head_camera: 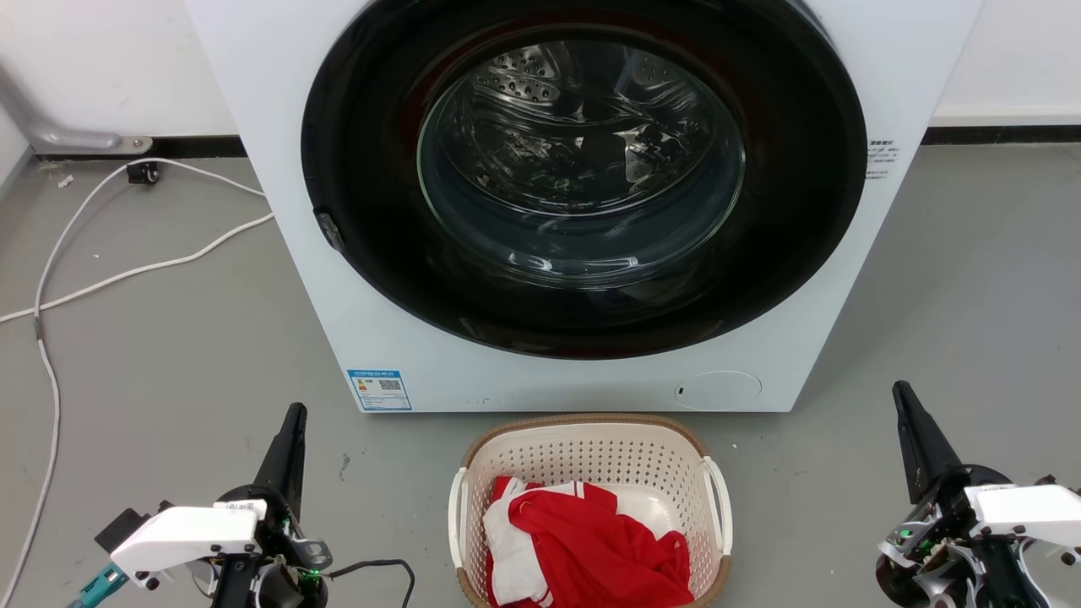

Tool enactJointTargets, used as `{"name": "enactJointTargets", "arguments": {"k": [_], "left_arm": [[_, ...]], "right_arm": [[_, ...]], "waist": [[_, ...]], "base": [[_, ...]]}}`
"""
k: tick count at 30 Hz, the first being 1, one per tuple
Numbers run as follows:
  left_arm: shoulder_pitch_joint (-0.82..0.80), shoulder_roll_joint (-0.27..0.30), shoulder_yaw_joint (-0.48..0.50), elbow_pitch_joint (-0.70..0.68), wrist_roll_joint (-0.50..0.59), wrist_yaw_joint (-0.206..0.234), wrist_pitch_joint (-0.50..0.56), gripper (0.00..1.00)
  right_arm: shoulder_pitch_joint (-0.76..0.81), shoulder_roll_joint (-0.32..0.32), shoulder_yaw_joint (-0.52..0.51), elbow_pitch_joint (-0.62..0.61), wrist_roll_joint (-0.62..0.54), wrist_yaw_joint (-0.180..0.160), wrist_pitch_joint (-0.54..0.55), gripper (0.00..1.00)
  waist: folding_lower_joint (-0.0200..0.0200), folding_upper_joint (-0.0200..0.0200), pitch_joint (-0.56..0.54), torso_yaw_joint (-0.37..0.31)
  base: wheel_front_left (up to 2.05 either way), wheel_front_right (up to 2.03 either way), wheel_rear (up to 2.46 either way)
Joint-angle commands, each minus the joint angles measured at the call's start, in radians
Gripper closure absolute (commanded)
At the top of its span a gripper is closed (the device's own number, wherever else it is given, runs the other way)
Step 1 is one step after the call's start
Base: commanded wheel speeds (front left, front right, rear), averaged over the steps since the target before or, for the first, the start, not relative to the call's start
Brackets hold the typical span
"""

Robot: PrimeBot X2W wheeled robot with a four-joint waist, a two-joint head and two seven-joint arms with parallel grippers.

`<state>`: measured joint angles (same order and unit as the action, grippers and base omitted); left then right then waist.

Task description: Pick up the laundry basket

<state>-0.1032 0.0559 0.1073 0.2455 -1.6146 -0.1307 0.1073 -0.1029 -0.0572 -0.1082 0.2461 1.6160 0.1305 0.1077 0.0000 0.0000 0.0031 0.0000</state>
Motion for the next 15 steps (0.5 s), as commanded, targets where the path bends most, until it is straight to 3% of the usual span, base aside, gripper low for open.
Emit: {"name": "enactJointTargets", "arguments": {"k": [1, 15], "left_arm": [[-0.010, -0.002, 0.003, 0.001, 0.003, 0.000, 0.005, 1.00], [-0.010, -0.002, 0.004, 0.001, 0.004, 0.000, 0.004, 1.00]], "right_arm": [[-0.011, 0.004, -0.002, 0.001, -0.006, 0.000, 0.004, 1.00], [-0.011, 0.005, -0.003, 0.002, -0.007, 0.000, 0.004, 1.00]], "waist": [[0.0000, 0.0000, 0.000, 0.000], [0.0000, 0.0000, 0.000, 0.000]], "base": [[0.00, 0.00, 0.00], [0.00, 0.00, 0.00]]}}
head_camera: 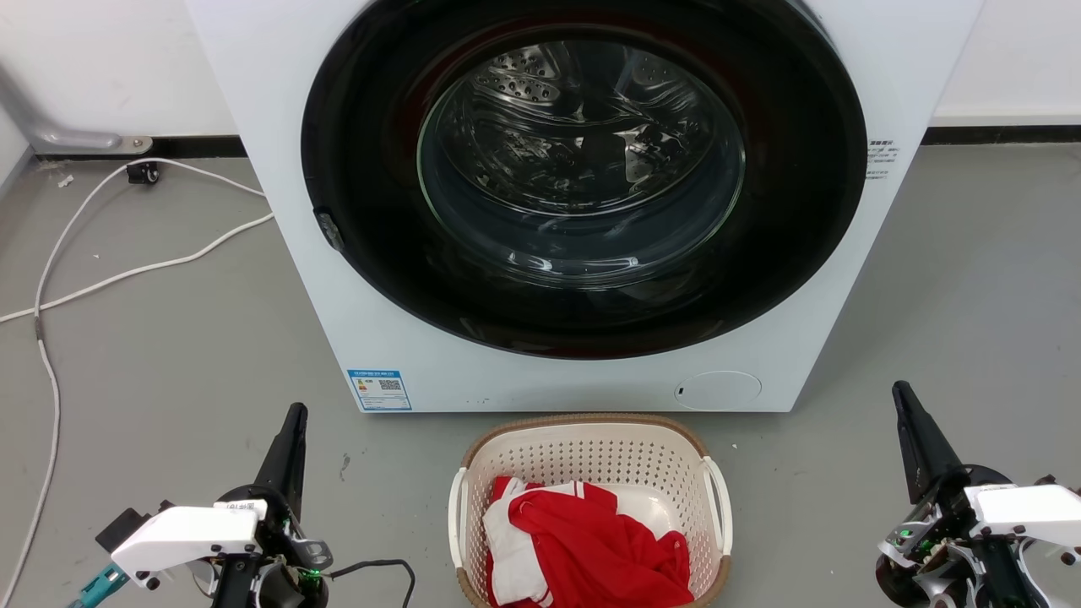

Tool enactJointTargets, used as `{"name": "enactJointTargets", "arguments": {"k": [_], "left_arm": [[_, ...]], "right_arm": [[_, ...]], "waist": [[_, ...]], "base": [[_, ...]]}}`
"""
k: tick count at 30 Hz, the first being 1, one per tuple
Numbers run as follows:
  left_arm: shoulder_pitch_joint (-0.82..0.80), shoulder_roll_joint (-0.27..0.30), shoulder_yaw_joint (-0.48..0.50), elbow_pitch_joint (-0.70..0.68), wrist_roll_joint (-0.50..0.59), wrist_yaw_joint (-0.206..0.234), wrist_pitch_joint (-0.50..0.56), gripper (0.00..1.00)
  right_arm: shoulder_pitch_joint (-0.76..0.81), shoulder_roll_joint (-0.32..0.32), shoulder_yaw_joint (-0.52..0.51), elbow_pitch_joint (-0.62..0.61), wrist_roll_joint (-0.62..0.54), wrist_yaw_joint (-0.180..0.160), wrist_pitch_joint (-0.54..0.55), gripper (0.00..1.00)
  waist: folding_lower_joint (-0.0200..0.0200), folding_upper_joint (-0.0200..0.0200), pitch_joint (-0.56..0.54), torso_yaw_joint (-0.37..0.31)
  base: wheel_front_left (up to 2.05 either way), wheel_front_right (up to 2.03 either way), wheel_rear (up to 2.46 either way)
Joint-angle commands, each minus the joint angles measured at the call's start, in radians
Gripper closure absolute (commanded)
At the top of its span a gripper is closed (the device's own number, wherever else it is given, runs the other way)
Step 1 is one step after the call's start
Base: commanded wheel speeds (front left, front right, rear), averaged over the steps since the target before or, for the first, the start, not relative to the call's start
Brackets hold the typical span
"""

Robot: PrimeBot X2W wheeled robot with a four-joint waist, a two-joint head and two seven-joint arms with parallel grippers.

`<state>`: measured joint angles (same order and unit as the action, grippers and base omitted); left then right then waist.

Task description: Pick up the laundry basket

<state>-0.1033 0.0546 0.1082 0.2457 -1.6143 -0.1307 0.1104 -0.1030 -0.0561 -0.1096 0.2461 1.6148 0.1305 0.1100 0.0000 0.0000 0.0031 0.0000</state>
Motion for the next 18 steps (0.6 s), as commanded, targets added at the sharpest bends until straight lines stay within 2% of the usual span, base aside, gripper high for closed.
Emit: {"name": "enactJointTargets", "arguments": {"k": [1, 18], "left_arm": [[-0.010, -0.001, 0.004, 0.001, 0.004, 0.000, 0.001, 1.00], [-0.010, -0.002, 0.005, 0.001, 0.005, 0.000, 0.002, 1.00]], "right_arm": [[-0.011, 0.004, -0.002, 0.002, -0.006, 0.000, 0.002, 1.00], [-0.011, 0.004, -0.003, 0.001, -0.004, 0.000, 0.004, 1.00]], "waist": [[0.0000, 0.0000, 0.000, 0.000], [0.0000, 0.0000, 0.000, 0.000]], "base": [[0.00, 0.00, 0.00], [0.00, 0.00, 0.00]]}}
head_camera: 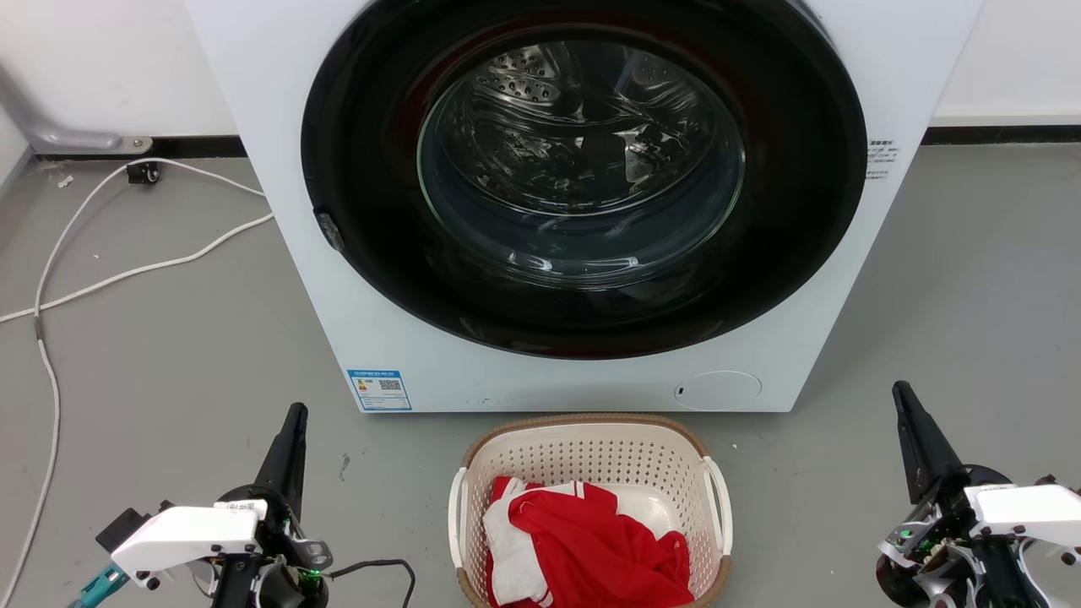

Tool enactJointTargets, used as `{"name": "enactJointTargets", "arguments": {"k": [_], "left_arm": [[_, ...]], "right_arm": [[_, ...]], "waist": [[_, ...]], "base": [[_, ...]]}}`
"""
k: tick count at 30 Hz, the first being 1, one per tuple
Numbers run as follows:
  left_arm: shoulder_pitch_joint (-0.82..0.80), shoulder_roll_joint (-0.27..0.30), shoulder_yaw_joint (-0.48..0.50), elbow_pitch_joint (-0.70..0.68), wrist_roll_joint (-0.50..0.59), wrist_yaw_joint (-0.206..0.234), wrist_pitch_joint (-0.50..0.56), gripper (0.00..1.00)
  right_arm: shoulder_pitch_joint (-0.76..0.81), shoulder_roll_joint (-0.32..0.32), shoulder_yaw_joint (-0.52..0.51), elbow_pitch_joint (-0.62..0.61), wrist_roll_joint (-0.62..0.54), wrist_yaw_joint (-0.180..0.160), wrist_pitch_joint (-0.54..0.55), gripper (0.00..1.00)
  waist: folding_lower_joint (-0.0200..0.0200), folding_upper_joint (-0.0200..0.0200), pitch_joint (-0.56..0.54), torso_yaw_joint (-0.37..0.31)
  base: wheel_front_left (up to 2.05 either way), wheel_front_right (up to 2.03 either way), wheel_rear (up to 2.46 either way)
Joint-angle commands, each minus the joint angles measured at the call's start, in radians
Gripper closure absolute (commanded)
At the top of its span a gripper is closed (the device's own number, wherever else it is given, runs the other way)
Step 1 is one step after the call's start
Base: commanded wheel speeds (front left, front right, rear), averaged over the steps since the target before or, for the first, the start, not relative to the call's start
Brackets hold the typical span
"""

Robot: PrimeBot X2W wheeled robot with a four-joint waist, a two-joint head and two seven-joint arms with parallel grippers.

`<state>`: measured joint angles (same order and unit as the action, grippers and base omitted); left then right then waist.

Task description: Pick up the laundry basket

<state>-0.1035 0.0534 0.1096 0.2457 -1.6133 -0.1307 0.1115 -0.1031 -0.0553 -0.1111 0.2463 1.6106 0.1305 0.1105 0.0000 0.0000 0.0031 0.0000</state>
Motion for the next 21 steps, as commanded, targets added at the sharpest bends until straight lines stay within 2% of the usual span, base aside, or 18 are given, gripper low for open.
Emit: {"name": "enactJointTargets", "arguments": {"k": [1, 18, 19, 21], "left_arm": [[-0.010, -0.001, 0.004, 0.001, 0.004, 0.000, 0.001, 1.00], [0.000, -0.001, 0.001, 0.000, 0.000, 0.000, 0.000, 1.00], [0.004, -0.002, -0.001, 0.007, 0.000, 0.000, 0.000, 0.00], [0.012, -0.003, -0.007, 0.013, 0.001, 0.000, -0.004, 0.00]], "right_arm": [[-0.011, 0.004, -0.002, 0.001, 0.000, 0.000, 0.003, 1.00], [0.000, 0.001, -0.001, 0.000, 0.000, 0.000, 0.000, 1.00], [0.004, 0.001, 0.000, 0.005, 0.000, 0.000, -0.001, 0.00], [0.013, 0.002, 0.006, 0.010, -0.002, 0.000, -0.005, 0.00]], "waist": [[0.0000, 0.0000, 0.000, 0.000], [0.0000, 0.0000, 0.000, 0.000], [0.0000, 0.0000, 0.000, 0.000], [0.0000, 0.0000, 0.000, 0.000]], "base": [[0.00, 0.00, 0.00], [0.00, 0.00, 0.00], [0.00, 0.00, 0.00], [0.00, 0.00, 0.00]]}}
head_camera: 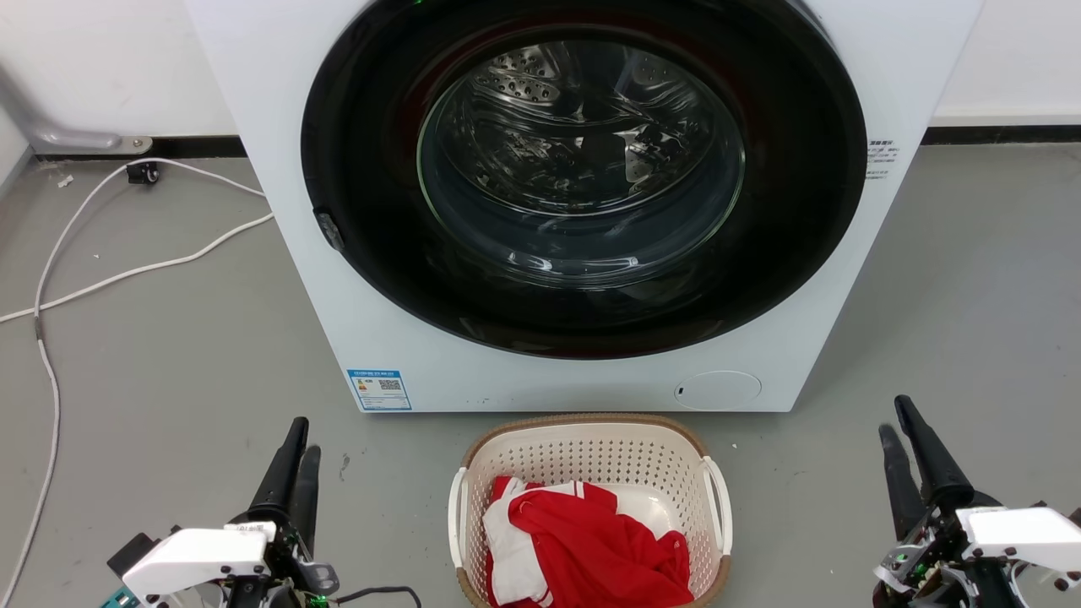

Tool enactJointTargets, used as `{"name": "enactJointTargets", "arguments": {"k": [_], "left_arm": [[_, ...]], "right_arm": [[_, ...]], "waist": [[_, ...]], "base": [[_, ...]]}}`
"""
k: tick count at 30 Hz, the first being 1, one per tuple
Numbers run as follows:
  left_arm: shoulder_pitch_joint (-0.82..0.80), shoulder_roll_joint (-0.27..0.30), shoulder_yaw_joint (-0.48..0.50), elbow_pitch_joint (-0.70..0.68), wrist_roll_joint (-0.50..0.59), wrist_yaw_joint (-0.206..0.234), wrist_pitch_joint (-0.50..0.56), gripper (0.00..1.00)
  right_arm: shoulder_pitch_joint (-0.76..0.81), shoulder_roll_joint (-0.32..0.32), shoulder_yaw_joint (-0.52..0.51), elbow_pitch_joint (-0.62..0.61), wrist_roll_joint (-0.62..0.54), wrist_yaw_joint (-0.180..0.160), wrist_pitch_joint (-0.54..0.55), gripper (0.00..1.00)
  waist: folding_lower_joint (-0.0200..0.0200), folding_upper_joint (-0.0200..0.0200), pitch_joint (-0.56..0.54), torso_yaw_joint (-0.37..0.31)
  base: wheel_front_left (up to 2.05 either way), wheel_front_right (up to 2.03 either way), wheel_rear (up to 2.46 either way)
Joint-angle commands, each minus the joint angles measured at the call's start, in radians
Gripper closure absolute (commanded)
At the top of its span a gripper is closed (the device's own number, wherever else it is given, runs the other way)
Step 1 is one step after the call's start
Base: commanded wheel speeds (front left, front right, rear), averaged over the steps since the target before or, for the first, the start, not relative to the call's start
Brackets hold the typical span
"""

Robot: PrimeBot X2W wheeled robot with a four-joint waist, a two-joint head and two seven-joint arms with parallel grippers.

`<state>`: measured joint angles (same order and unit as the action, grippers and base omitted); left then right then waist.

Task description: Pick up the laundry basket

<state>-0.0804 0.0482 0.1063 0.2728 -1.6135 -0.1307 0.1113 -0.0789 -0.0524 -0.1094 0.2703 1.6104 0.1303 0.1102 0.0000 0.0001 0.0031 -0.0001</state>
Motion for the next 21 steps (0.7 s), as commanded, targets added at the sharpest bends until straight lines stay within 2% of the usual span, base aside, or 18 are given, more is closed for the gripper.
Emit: {"name": "enactJointTargets", "arguments": {"k": [1, 12, 21], "left_arm": [[-0.011, 0.002, -0.010, -0.016, 0.002, 0.000, -0.009, 0.00], [-0.009, 0.006, -0.069, -0.049, 0.055, 0.000, -0.061, 0.00], [-0.010, 0.004, -0.091, -0.075, 0.271, 0.000, -0.101, 0.00]], "right_arm": [[-0.010, -0.001, 0.009, -0.017, -0.003, 0.000, -0.010, 0.00], [0.002, -0.001, 0.043, -0.048, -0.075, 0.000, -0.061, 0.00], [0.015, -0.001, 0.045, -0.083, -0.323, 0.000, -0.101, 0.00]], "waist": [[0.0000, -0.0001, 0.000, 0.000], [0.0000, -0.0001, 0.001, 0.002], [0.0000, -0.0001, 0.002, 0.004]], "base": [[0.00, 0.00, 0.00], [0.00, 0.00, 0.00], [0.00, 0.00, 0.00]]}}
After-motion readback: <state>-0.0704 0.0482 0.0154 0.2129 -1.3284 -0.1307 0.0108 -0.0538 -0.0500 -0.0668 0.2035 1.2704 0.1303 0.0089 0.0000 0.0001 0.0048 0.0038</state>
